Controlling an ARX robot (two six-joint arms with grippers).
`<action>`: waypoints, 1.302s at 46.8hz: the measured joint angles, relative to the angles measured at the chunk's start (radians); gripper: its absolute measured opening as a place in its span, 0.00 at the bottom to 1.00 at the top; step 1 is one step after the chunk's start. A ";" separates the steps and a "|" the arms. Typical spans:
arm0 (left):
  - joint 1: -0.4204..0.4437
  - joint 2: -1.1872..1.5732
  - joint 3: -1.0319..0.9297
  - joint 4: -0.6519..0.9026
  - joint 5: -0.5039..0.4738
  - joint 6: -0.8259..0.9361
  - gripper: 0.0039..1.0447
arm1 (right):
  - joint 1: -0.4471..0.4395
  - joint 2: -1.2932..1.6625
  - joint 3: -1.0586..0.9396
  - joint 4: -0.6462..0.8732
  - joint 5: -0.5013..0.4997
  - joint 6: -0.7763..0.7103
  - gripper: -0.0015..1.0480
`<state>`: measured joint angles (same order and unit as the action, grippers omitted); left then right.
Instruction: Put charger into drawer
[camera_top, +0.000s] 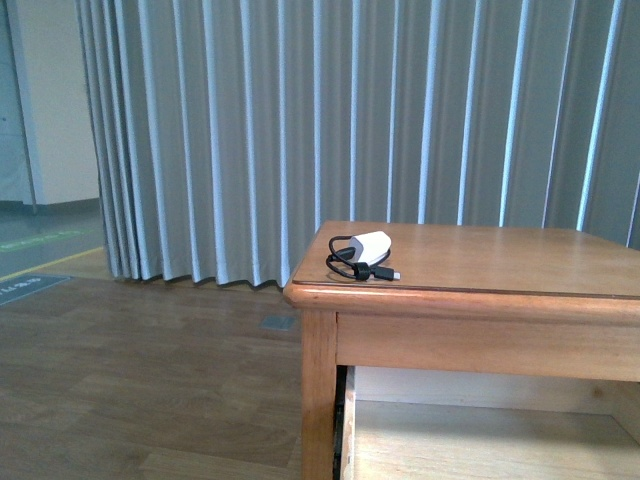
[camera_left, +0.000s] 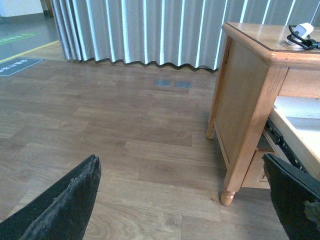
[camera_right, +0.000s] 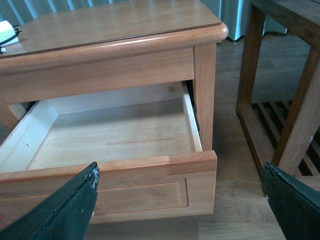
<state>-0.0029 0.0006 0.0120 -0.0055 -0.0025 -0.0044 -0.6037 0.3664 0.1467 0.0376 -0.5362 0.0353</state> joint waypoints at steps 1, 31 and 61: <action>0.000 0.000 0.000 0.000 0.000 0.000 0.94 | -0.006 -0.007 -0.005 0.000 -0.003 0.001 0.92; 0.000 0.000 0.000 0.000 0.000 0.000 0.94 | -0.006 -0.101 -0.095 0.132 -0.035 -0.007 0.78; -0.085 0.074 0.004 0.058 -0.220 -0.067 0.94 | 0.283 -0.306 -0.142 0.024 0.217 -0.034 0.86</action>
<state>-0.0875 0.0746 0.0162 0.0528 -0.2222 -0.0711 -0.3206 0.0605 0.0051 0.0612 -0.3187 0.0010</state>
